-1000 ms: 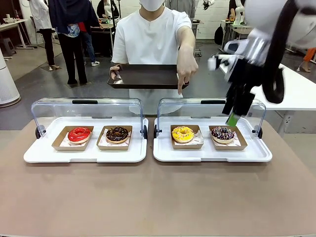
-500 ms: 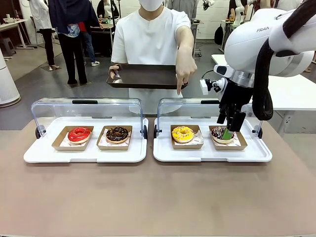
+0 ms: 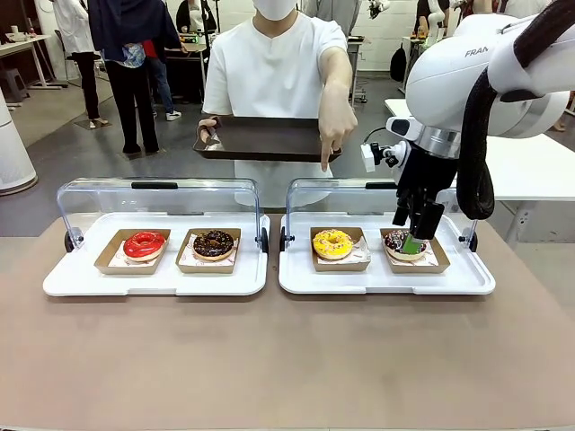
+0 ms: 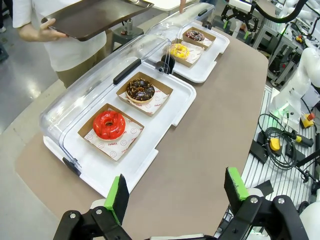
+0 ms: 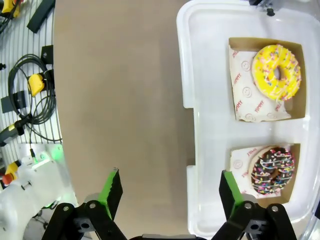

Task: Provide the desired donut to the person.
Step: Pick up and lift the Paper togo box containing the Donut pointed at by the person.

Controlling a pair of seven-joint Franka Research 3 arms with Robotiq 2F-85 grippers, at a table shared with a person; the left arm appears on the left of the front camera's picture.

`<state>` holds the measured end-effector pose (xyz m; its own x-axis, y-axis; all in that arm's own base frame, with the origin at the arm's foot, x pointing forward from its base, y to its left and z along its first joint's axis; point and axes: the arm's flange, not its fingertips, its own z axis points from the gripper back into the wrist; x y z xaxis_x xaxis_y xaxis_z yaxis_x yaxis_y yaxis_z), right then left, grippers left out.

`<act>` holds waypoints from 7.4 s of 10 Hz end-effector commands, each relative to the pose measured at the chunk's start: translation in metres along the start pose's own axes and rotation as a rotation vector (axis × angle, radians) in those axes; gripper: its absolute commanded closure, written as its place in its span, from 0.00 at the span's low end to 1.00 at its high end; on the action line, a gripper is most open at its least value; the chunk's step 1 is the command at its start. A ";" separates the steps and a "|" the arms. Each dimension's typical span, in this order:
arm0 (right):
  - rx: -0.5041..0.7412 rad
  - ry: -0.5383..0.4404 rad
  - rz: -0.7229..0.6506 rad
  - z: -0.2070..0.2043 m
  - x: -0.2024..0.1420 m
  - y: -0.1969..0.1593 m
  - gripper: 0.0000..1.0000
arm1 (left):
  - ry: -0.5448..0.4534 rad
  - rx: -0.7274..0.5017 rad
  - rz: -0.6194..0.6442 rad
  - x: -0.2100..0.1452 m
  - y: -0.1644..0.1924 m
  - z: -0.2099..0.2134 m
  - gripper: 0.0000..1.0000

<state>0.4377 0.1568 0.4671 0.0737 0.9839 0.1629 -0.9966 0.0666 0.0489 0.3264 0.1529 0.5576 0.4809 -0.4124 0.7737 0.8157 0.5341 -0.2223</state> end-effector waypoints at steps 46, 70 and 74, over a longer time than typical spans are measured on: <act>-0.014 0.186 0.093 -0.150 0.053 -0.103 1.00 | -0.020 -0.008 -0.008 0.001 0.001 0.001 0.00; -0.052 0.320 0.118 0.143 0.181 0.082 1.00 | -0.020 -0.008 -0.008 0.001 0.001 0.001 0.00; -0.052 0.320 0.118 0.143 0.181 0.082 1.00 | -0.020 -0.008 -0.008 0.001 0.001 0.001 0.00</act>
<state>0.3789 0.3216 0.6499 -0.0544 0.9877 -0.1465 -0.9985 -0.0553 -0.0020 0.3265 0.1535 0.5574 0.4827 -0.4116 0.7730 0.8146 0.5352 -0.2237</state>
